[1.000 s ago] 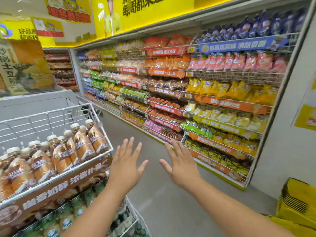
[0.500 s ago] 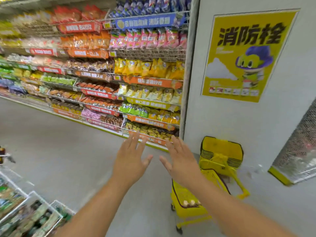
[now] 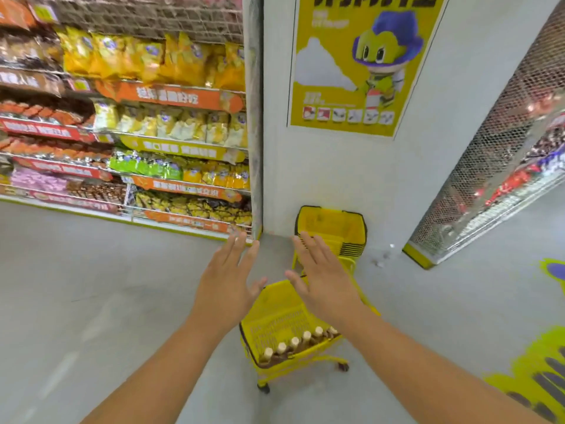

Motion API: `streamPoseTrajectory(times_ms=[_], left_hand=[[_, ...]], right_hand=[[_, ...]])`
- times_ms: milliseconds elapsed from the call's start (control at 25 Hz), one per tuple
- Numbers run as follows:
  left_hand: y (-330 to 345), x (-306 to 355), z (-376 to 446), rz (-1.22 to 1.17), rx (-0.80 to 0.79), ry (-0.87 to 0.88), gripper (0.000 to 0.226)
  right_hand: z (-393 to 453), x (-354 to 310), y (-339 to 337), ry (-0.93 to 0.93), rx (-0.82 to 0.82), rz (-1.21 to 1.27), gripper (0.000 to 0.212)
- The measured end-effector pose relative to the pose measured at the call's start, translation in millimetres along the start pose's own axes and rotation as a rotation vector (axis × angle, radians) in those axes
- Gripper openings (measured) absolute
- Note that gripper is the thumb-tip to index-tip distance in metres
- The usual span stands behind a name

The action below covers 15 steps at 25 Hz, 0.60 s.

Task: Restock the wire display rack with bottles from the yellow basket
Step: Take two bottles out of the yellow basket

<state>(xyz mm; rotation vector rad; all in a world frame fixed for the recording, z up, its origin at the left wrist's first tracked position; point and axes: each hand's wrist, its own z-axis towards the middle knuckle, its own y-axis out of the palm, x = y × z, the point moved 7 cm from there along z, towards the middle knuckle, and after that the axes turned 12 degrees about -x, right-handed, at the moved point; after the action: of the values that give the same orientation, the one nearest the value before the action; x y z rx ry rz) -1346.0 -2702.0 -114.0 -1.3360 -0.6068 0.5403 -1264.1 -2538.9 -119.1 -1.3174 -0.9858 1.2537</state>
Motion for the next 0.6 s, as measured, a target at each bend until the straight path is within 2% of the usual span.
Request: streamPoseTrajectory(times_ms=[240,360,600], left_hand=[[86.5,13.9,98.0,-0.121,-0.166,0.009,0.075],[136.4,32.9,125.0,-0.170,-0.248,0.008,0.074],[266.1,63.3,148.0,-0.214,-0.395,-0.081,0.072]], right_hand=[[54.5,83.4,52.8,0.015,-0.130,0.067,0.074],[64.4,133.9,102.8,0.060,-0.240,0.096,0.071],[74.9,219.6,220.2,0.031,-0.499,0.139,0.091]])
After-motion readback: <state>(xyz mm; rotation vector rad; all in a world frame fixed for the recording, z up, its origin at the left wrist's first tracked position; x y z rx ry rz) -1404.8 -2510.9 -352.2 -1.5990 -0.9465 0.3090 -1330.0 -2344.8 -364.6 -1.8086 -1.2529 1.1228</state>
